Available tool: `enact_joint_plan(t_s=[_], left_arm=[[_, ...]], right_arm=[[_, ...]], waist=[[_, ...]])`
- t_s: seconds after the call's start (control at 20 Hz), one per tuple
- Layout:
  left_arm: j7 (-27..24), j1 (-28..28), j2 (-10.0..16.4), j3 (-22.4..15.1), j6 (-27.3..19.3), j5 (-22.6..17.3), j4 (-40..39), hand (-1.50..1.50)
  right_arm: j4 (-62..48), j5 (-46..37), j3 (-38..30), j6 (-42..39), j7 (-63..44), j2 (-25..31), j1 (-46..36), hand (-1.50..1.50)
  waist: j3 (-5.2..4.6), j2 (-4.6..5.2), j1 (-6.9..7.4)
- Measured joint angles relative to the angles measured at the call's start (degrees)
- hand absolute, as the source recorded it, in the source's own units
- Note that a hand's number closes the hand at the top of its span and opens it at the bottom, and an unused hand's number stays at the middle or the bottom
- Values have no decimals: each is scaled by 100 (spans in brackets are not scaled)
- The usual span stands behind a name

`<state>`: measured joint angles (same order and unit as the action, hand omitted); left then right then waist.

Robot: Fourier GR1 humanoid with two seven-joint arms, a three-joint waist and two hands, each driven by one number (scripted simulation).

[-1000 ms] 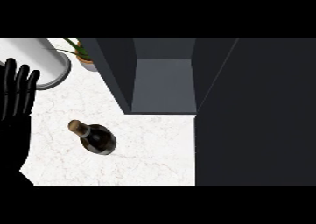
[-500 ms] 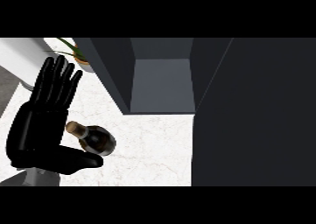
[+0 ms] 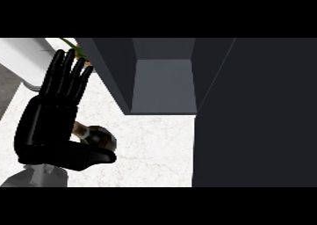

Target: Pick up the wine, place it into the cabinet and close the cabinet

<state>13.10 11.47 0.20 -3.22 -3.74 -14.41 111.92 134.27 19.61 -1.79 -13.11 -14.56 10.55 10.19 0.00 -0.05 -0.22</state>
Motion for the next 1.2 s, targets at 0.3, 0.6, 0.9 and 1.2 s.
enact_joint_plan(t_s=[0.3, 0.6, 0.9, 1.2], left_arm=[[-29, -16, -4, -222, -197, 102, 2, -150], [74, -92, 11, -397, -369, 192, 175, -150], [168, -475, 28, -542, -472, 378, 492, -150], [-65, -982, 169, -298, -235, 251, 537, -150]], right_arm=[[48, 86, -160, -135, -163, -61, -6, -150], [106, -82, 35, 99, -551, -210, -370, -150], [105, -73, -95, 122, -825, -196, -594, -150], [146, -146, -66, 98, -883, -279, -627, -150]], waist=[[0, 1, 3], [0, 0, 12], [0, 0, 18], [-1, 0, 21]])
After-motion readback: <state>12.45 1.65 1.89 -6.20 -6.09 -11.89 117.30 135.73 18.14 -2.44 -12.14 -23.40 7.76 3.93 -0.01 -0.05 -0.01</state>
